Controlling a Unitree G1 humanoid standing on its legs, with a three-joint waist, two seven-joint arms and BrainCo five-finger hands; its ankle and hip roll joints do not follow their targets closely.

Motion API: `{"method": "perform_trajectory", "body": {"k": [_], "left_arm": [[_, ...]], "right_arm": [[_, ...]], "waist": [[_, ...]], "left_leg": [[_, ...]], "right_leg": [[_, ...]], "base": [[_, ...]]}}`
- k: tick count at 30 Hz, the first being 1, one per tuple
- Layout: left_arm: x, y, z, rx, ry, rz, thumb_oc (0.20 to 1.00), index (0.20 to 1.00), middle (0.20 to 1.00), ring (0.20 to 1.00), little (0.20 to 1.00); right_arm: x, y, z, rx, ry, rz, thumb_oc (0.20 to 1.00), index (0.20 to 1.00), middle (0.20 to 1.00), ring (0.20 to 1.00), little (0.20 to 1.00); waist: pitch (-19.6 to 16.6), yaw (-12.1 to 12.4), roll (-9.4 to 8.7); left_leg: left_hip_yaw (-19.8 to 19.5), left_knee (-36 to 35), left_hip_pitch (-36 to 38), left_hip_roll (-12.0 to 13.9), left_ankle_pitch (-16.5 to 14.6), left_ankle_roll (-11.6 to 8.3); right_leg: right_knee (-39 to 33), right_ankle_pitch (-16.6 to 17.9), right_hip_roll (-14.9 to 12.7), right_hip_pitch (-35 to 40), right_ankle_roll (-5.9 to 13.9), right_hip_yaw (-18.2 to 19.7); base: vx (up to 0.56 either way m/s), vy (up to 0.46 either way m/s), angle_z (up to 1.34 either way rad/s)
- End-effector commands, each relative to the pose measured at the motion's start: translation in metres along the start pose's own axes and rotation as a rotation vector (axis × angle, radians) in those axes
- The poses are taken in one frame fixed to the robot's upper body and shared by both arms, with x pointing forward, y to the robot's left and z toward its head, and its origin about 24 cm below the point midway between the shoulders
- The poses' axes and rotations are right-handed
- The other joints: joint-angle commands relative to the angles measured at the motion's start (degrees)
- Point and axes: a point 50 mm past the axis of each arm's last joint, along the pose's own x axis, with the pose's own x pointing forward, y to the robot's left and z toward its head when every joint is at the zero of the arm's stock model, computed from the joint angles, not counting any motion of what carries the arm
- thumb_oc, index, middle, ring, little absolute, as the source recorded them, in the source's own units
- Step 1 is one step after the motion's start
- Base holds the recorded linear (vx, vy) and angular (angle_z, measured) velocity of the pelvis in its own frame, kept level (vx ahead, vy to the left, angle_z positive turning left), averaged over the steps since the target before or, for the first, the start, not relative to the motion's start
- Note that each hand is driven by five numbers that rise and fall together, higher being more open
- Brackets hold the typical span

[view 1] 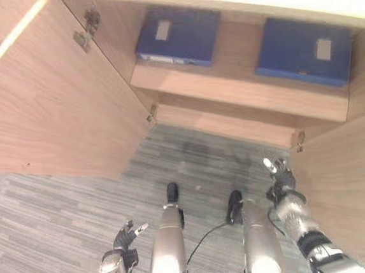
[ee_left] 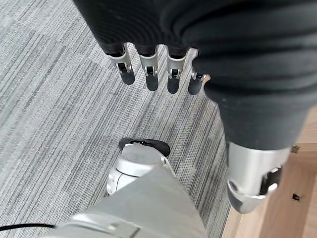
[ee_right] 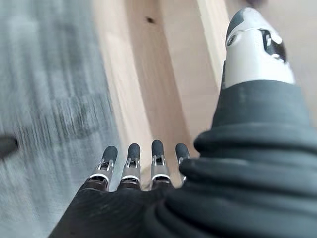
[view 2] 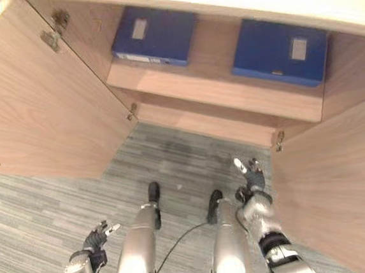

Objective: Put the empty folder in the office cabinet

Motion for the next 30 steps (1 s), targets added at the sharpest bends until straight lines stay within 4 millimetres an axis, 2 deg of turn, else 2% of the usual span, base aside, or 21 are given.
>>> {"method": "perform_trajectory", "body": {"k": [1, 4, 7, 8, 9, 11, 12, 13, 17, 20, 24, 30], "left_arm": [[0.000, -0.004, -0.001, 0.054, -0.005, -0.037, 1.000, 1.000, 1.000, 1.000, 1.000], [-0.003, -0.005, -0.011, 0.079, 0.024, -0.053, 1.000, 1.000, 1.000, 1.000, 1.000], [-0.006, -0.002, -0.019, 0.093, 0.052, -0.053, 1.000, 1.000, 1.000, 1.000, 1.000], [-0.006, -0.002, -0.020, 0.093, 0.052, -0.053, 1.000, 1.000, 1.000, 1.000, 1.000], [-0.009, 0.000, -0.026, 0.097, 0.076, -0.049, 1.000, 1.000, 1.000, 1.000, 1.000], [-0.010, 0.002, -0.032, 0.088, 0.097, -0.038, 1.000, 1.000, 1.000, 1.000, 1.000], [-0.011, 0.002, -0.032, 0.088, 0.098, -0.038, 1.000, 1.000, 1.000, 1.000, 1.000], [-0.015, 0.001, -0.041, 0.064, 0.114, -0.038, 1.000, 1.000, 1.000, 1.000, 1.000], [-0.019, -0.005, -0.051, 0.042, 0.134, -0.055, 1.000, 1.000, 1.000, 1.000, 1.000], [-0.022, -0.005, -0.061, 0.075, 0.176, -0.060, 1.000, 1.000, 1.000, 1.000, 1.000], [-0.022, -0.006, -0.063, 0.103, 0.193, -0.065, 1.000, 1.000, 1.000, 1.000, 1.000], [-0.022, -0.007, -0.060, 0.110, 0.177, -0.070, 1.000, 1.000, 1.000, 1.000, 1.000]], "right_arm": [[0.005, -0.007, 0.018, -0.100, -0.067, 0.022, 1.000, 1.000, 1.000, 1.000, 1.000], [-0.001, -0.015, 0.002, -0.182, -0.002, 0.040, 1.000, 1.000, 1.000, 1.000, 1.000], [-0.009, -0.022, -0.017, -0.225, 0.071, 0.052, 1.000, 1.000, 1.000, 1.000, 1.000], [-0.009, -0.022, -0.017, -0.226, 0.071, 0.052, 1.000, 1.000, 1.000, 1.000, 1.000], [-0.015, -0.029, -0.029, -0.256, 0.116, 0.047, 1.000, 1.000, 1.000, 1.000, 1.000], [-0.022, -0.037, -0.044, -0.278, 0.177, 0.039, 1.000, 1.000, 1.000, 1.000, 1.000], [-0.022, -0.037, -0.044, -0.278, 0.178, 0.039, 1.000, 1.000, 1.000, 1.000, 1.000], [-0.033, -0.050, -0.062, -0.309, 0.258, 0.021, 1.000, 1.000, 1.000, 1.000, 1.000], [-0.047, -0.068, -0.081, -0.363, 0.359, -0.001, 1.000, 1.000, 1.000, 1.000, 1.000], [-0.064, -0.086, -0.098, -0.397, 0.456, -0.032, 1.000, 1.000, 1.000, 1.000, 1.000], [-0.073, -0.089, -0.109, -0.409, 0.509, -0.032, 1.000, 1.000, 1.000, 1.000, 1.000], [-0.080, -0.090, -0.116, -0.490, 0.556, 0.017, 1.000, 1.000, 1.000, 1.000, 1.000]], "waist": [[-1.5, -0.7, 0.29], [-3.8, -1.5, 0.25], [-6.3, -1.6, -0.01], [-6.3, -1.6, -0.02], [-7.8, -1.8, -0.21], [-9.7, -2.0, -0.56], [-9.6, -2.0, -0.57], [-12.3, -1.6, -0.89], [-15.8, -0.8, -0.97], [-18.8, -1.4, -0.64], [-20.2, -2.3, -0.52], [-20.6, -1.8, -0.78]], "left_leg": [[5.0, 8.7, -0.6, 1.0, -0.2, -0.76], [9.3, 3.5, 4.2, 2.9, 0.4, -0.83], [10.0, -1.8, 8.1, 2.6, 1.4, -0.90], [10.0, -2.0, 8.3, 2.6, 1.5, -0.89], [10.2, -4.8, 10.6, 1.9, 2.1, -0.62], [9.9, -8.0, 13.3, 0.9, 3.1, -0.65], [9.9, -8.3, 13.6, 0.9, 3.2, -0.65], [8.2, -12.2, 16.9, -0.1, 4.1, -0.93], [5.6, -17.5, 21.5, -1.2, 4.6, -1.15], [6.9, -21.6, 24.7, -1.6, 5.3, -0.74], [6.4, -22.5, 25.2, -2.3, 5.4, -0.45], [5.5, -22.1, 26.4, -2.7, 4.7, 0.47]], "right_leg": [[-6.7, 2.3, -0.9, 6.6, 3.20, -1.2], [-10.9, 4.5, -0.7, 9.3, 4.09, -1.8], [-14.5, 6.5, 0.0, 11.7, 4.84, -1.7], [-14.7, 6.5, 0.0, 11.9, 4.86, -1.7], [-16.3, 7.2, 0.1, 13.5, 5.43, -1.9], [-19.1, 8.6, 0.4, 15.6, 6.16, -1.9], [-19.4, 8.7, 0.4, 15.9, 6.19, -1.9], [-25.1, 10.7, 0.9, 19.1, 7.17, -1.4], [-32.5, 13.6, 1.6, 24.0, 8.33, -0.9], [-34.0, 13.4, 1.8, 26.9, 8.64, -2.0], [-32.8, 12.9, 1.6, 27.3, 8.52, -2.5], [-31.0, 12.1, 0.9, 28.2, 8.51, -3.2]], "base": [[0.02, -0.021, 0.03], [0.07, 0.001, 0.36], [0.09, -0.015, 0.00], [0.11, -0.019, -0.04], [0.13, -0.021, -0.01], [0.13, -0.017, 0.07], [0.16, 0.021, 0.05], [0.15, 0.039, -0.05], [0.14, 0.032, -0.29], [0.12, 0.030, -0.08], [0.03, 0.040, 0.09], [0.02, 0.036, 0.06]]}}
